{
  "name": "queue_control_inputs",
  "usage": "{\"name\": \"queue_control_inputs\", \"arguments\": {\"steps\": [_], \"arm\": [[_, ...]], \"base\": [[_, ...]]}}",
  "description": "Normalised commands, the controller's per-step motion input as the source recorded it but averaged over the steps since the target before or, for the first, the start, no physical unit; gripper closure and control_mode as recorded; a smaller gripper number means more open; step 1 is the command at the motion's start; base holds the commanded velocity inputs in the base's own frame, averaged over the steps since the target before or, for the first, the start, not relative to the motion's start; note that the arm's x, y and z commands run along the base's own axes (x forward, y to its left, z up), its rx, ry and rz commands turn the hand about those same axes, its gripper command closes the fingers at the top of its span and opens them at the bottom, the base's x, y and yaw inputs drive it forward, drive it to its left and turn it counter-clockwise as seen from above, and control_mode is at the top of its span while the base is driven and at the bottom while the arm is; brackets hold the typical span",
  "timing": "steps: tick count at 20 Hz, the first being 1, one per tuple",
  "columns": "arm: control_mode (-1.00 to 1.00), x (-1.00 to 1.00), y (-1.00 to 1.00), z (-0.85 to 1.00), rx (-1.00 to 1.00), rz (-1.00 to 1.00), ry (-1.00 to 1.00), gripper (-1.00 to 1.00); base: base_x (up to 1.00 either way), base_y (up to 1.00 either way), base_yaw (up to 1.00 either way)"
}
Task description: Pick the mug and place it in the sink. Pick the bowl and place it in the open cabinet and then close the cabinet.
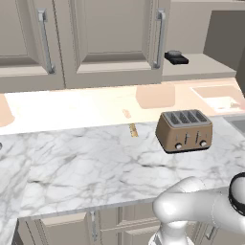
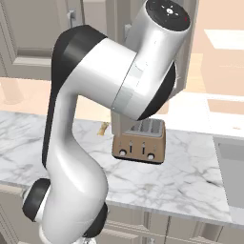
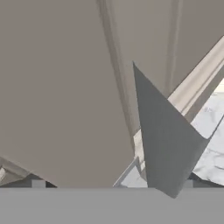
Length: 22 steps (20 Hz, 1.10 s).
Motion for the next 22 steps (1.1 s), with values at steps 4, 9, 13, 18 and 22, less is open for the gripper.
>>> {"name": "queue_control_inputs", "arguments": {"steps": [4, 9, 13, 18, 22], "arm": [[-1.00, 0.18, 1.00, -0.73, 0.03, -0.12, 0.01, -1.00], [-1.00, 0.45, 1.00, -0.90, 0.11, 0.07, 0.14, -1.00], [-1.00, 0.72, 1.00, -0.90, 0.12, 0.25, 0.18, -1.00], [-1.00, 0.99, 1.00, -0.32, 0.04, 0.25, 0.16, -1.00], [-1.00, 1.00, 1.00, 0.01, 0.00, 0.13, 0.04, -1.00]], "base": [[0.00, 0.00, 0.00], [0.00, 0.00, 0.00], [0.00, 0.00, 0.00], [0.00, 0.00, 0.00], [0.00, 0.00, 0.00]]}}
